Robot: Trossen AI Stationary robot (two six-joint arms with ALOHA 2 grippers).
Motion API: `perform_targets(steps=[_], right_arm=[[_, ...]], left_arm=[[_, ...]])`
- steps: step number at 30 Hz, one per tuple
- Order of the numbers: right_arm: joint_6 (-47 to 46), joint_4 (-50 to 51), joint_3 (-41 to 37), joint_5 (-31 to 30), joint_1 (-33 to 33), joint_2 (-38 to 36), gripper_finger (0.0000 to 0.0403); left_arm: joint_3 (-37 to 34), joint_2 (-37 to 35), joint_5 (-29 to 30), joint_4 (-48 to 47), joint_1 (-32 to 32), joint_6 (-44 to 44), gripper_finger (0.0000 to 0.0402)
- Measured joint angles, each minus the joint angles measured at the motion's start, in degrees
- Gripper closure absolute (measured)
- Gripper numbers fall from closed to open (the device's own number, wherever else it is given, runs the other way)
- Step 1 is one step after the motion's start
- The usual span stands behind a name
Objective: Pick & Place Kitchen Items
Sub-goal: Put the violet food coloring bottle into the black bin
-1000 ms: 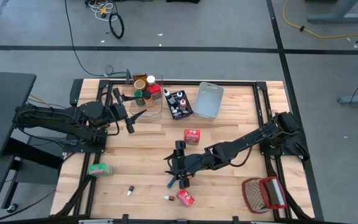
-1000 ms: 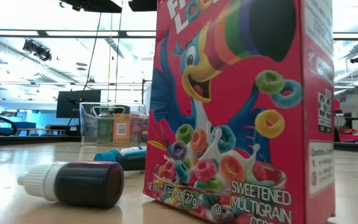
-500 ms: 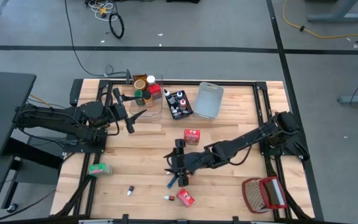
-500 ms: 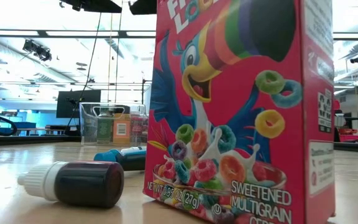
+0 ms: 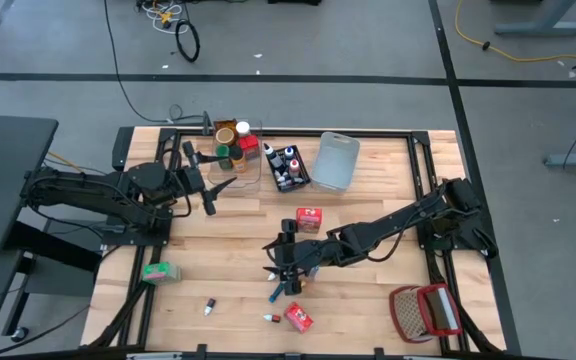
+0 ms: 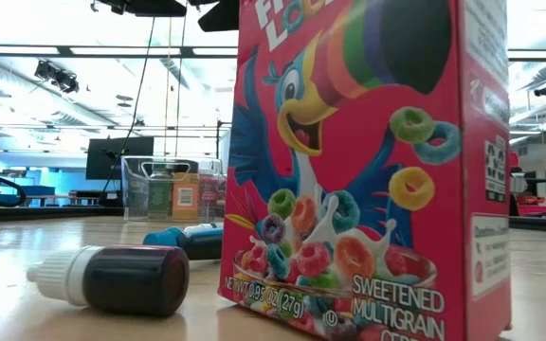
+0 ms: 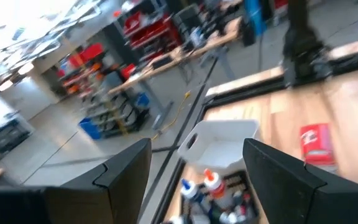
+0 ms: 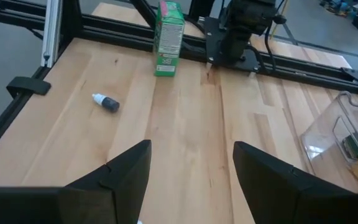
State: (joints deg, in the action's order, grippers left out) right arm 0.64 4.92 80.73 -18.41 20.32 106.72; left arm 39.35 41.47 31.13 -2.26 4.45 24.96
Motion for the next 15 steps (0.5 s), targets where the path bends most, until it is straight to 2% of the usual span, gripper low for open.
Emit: perform_targets(steps=[2,4,9,11,13,15], right_arm=[[-0.1,1.0,0.0,-0.1,0.0,0.0,0.0163],[-0.2,2.6,0.0,-0.8,0.0,-0.1,0.0163],[-1.2,7.2,0.1,-3.7,0.2,-1.9,0.0170],[-2.3,8.8,0.1,-3.7,0.3,-2.7,0.0177],[-3.9,10.9,0.1,-3.7,0.6,-3.3,0.0184],[-4.6,11.4,0.1,-3.7,0.8,-3.5,0.0191]], left_arm=[[0.0,0.0,-3.3,2.5,0.0,0.3,0.0138],[0.1,-0.1,-8.1,2.0,0.0,-3.7,0.0138],[0.1,-0.3,-24.3,-10.2,0.0,-24.9,0.0138],[0.1,-0.2,-33.4,-15.6,0.1,-35.3,0.0138],[0.0,0.1,-43.1,-18.6,0.6,-47.1,0.0138],[0.0,0.5,-49.0,-19.4,2.7,-53.5,0.0138]])
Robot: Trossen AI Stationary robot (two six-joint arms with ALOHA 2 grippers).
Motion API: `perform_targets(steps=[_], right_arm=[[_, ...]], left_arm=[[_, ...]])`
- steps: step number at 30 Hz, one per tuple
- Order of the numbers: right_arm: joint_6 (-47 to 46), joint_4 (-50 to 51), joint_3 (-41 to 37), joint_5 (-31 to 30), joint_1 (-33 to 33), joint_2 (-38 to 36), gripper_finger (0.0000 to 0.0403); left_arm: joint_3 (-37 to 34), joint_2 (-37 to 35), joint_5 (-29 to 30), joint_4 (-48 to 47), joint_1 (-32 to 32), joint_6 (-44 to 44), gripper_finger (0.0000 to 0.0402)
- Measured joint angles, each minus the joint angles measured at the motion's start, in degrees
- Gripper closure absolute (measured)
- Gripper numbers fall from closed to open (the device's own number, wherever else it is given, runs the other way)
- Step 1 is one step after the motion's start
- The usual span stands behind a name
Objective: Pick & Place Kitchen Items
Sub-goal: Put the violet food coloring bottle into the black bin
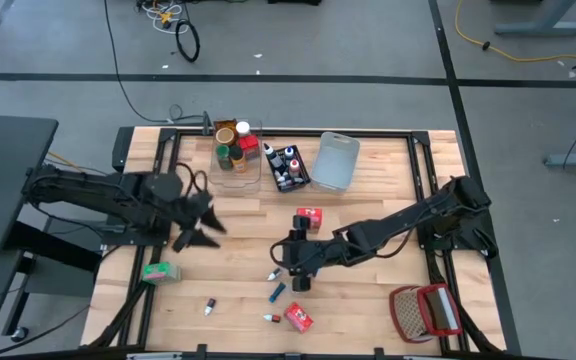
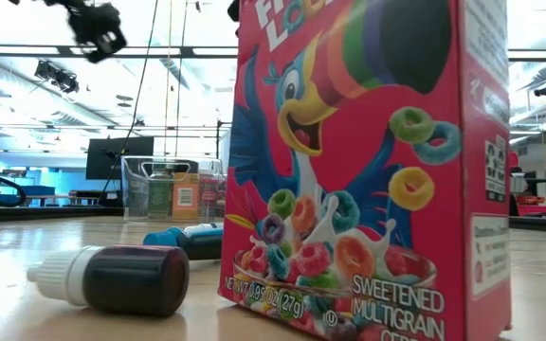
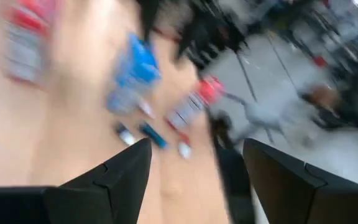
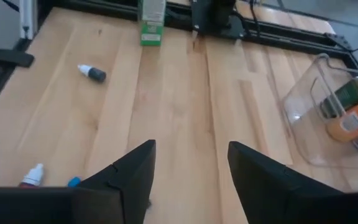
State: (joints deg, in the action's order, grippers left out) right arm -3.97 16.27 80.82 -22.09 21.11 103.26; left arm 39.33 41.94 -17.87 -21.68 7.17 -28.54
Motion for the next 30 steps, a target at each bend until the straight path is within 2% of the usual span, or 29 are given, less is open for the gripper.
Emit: perform_targets(steps=[2,5,8,14,20,23,27,30], right_arm=[[0.4,1.1,0.0,0.1,0.1,0.0,0.0197],[1.1,1.8,0.0,-0.3,0.1,0.0,0.0204],[1.3,2.5,0.0,-2.9,0.1,0.0,0.0209],[4.9,2.7,0.0,-7.9,-0.2,0.0,0.0209],[9.0,3.1,0.0,-12.4,-1.0,0.0,0.0209],[10.4,3.3,0.0,-13.2,-1.8,0.0,0.0209],[12.9,3.2,0.0,-13.1,-3.2,0.0,0.0208],[14.6,3.2,0.0,-12.9,-4.6,0.0,0.0208]], left_arm=[[0.0,0.4,2.1,1.2,3.6,-0.4,0.0138],[0.0,1.4,13.5,2.3,8.7,-2.8,0.0138],[0.0,3.3,20.3,1.6,13.3,-4.8,0.0138],[3.8,11.1,24.4,-1.4,20.1,-11.8,0.0138],[12.7,22.1,28.4,-18.0,22.7,-20.3,0.0138],[15.8,28.2,28.5,-23.9,24.3,-26.8,0.0138],[17.3,35.1,22.9,-24.5,25.1,-30.7,0.0138],[17.4,39.0,18.3,-24.4,25.1,-38.4,0.0138]])
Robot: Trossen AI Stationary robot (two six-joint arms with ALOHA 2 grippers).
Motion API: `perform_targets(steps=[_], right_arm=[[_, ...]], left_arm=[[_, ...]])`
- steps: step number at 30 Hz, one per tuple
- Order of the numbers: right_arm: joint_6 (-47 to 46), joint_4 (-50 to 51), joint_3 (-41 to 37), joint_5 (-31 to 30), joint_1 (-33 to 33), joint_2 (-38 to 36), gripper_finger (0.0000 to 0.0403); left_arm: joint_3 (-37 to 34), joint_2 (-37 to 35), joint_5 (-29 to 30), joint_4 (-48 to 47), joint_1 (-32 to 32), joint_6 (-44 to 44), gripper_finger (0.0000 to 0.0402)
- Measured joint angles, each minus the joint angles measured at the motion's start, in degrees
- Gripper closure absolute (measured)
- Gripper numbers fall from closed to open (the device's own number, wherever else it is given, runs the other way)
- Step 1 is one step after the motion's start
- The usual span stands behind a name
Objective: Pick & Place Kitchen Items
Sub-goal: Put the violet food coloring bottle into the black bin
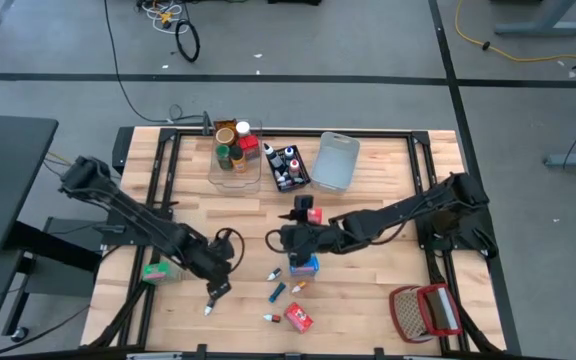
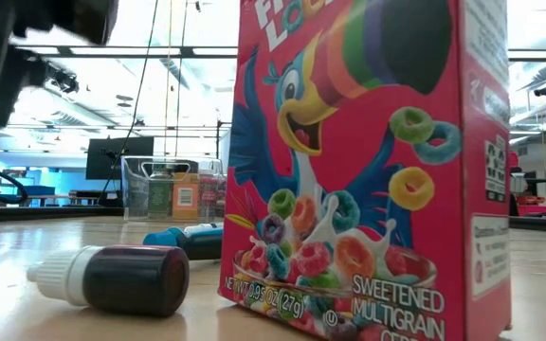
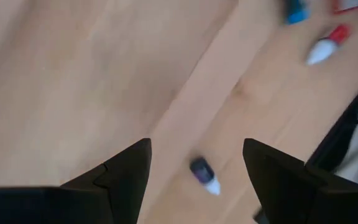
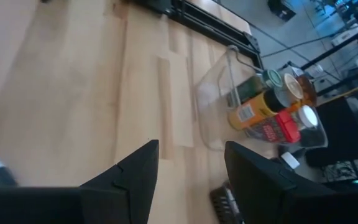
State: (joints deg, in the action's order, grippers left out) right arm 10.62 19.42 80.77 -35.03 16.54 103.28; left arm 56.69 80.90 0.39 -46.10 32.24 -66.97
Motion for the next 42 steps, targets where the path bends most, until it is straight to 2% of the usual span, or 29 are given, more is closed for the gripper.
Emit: perform_targets(steps=[3,5,10,14,18,23,32,38,42], right_arm=[[1.0,-0.1,0.0,0.7,-1.3,0.0,0.0208],[2.7,-0.7,0.0,2.3,-2.3,0.0,0.0208],[7.5,-5.0,0.0,9.5,-5.3,0.0,0.0208],[9.6,-7.3,0.0,15.4,-7.5,0.0,0.0208],[12.4,-7.7,0.0,16.9,-9.4,0.0,0.0208],[13.5,-9.7,0.0,17.9,-11.5,0.0,0.0208],[20.4,-14.8,0.0,30.5,-14.1,0.0,0.0208],[24.4,-15.9,0.0,33.0,-14.6,0.0,0.0208],[24.8,-16.4,0.0,33.0,-14.7,0.0,0.0208]], left_arm=[[0.0,3.1,-5.7,0.2,0.3,-4.5,0.0138],[0.0,4.3,-6.6,0.1,1.4,-7.6,0.0138],[0.0,6.3,-4.2,0.2,4.0,-14.5,0.0138],[-0.3,7.6,-4.5,0.7,5.6,-19.8,0.0138],[-0.3,9.5,-3.7,1.2,7.9,-22.9,0.0138],[-0.3,12.9,-3.6,6.4,10.1,-23.9,0.0138],[-0.3,16.5,-2.1,8.3,14.1,-30.1,0.0138],[-0.2,19.5,-2.6,9.2,16.6,-31.2,0.0138],[-0.2,19.6,2.4,9.6,17.2,-34.0,0.0138]])
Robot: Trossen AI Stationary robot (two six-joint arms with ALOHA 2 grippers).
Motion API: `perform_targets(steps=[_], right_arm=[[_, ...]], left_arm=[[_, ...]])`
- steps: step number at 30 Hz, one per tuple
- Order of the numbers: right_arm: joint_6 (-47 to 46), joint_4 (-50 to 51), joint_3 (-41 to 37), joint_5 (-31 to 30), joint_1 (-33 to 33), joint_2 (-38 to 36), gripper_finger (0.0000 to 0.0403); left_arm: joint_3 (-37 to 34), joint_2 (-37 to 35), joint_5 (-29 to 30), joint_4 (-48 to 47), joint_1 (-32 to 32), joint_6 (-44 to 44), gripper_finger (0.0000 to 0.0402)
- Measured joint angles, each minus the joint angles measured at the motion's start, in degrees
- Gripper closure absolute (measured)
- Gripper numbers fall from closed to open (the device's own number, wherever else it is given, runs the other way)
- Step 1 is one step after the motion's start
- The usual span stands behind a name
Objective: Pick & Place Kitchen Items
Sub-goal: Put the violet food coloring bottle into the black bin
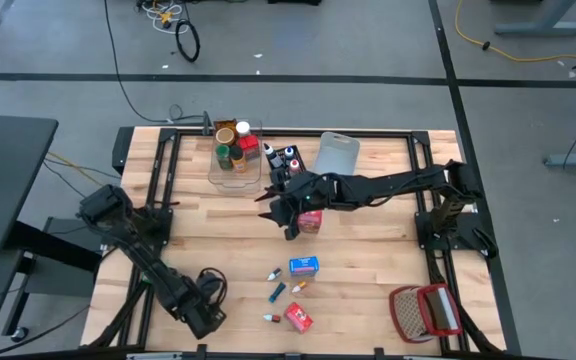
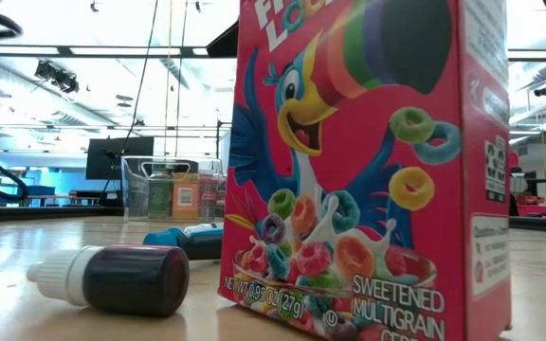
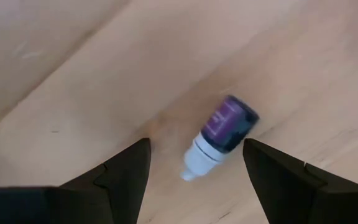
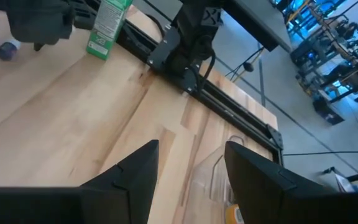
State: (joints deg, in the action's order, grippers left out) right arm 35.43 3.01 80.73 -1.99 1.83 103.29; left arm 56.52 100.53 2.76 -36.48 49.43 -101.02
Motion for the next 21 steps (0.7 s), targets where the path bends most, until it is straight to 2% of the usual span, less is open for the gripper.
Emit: perform_targets(steps=[3,9,16,21], right_arm=[[0.4,-0.3,0.0,0.0,0.0,0.0,0.0208],[0.2,-0.3,0.0,0.0,0.0,0.0,0.0208],[0.2,-0.3,0.0,0.0,0.0,0.0,0.0208],[0.2,-0.3,0.0,0.0,0.0,0.0,0.0208]], left_arm=[[0.0,0.0,3.4,0.0,0.5,-5.2,0.0138],[0.1,0.2,0.7,-1.6,1.0,-3.2,0.0138],[0.0,0.2,2.4,-1.5,1.4,9.4,0.0142],[0.0,0.2,3.6,-1.9,1.5,14.6,0.0171]])
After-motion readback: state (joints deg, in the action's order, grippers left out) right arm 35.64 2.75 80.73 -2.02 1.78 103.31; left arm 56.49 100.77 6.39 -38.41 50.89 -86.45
